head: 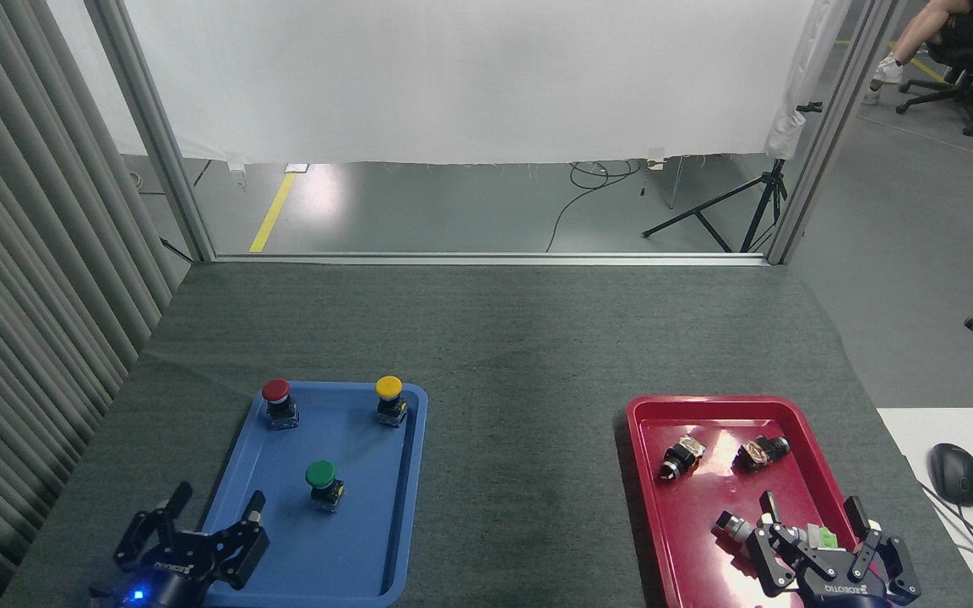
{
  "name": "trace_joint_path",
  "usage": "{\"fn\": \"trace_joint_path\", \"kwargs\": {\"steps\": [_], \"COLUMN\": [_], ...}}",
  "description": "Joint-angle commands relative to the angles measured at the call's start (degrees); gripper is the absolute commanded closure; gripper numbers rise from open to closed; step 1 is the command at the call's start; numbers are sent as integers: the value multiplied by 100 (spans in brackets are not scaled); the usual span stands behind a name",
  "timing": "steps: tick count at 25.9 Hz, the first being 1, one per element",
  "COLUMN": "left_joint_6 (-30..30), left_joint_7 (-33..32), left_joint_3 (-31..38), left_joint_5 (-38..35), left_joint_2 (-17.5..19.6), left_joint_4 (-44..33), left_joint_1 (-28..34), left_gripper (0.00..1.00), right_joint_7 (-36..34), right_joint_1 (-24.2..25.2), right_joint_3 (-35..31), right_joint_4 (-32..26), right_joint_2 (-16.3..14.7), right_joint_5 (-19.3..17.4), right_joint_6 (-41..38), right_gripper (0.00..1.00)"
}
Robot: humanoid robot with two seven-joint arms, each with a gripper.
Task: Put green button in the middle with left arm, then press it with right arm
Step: 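Reach the left hand down onto the green button on the blue tray, then grasp the green button with the left hand and carry it off the tray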
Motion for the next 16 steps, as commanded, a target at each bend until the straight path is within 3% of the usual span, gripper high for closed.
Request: {"fn": "trace_joint_path", "kwargs": {"steps": [1,6,13,16], "left_joint_6": [-263,18,62,62], "left_joint_7": [-190,-199,-199,-199], "left_joint_3": [-641,-1185,-1528,-1563], "left_joint_5": [-14,-14,-14,-14], "left_joint_2": [131,17,-1,-10], "left_joint_4": [235,718,1404,1474], "left_joint_1": [-264,-677,-1135,-1231], "left_gripper": [1,1,1,1], "right_joint_7": [1,1,9,9], "right_joint_1": [-4,-4,-74,-144], "right_joint_3": [-1,17,17,43], "right_joint_4": [-1,-1,-80,-71], "right_joint_2": [18,9,203,132], "right_joint_5": [2,2,90,143], "right_joint_6": [-80,-80,-80,-89], "right_gripper": [0,0,0,0]}}
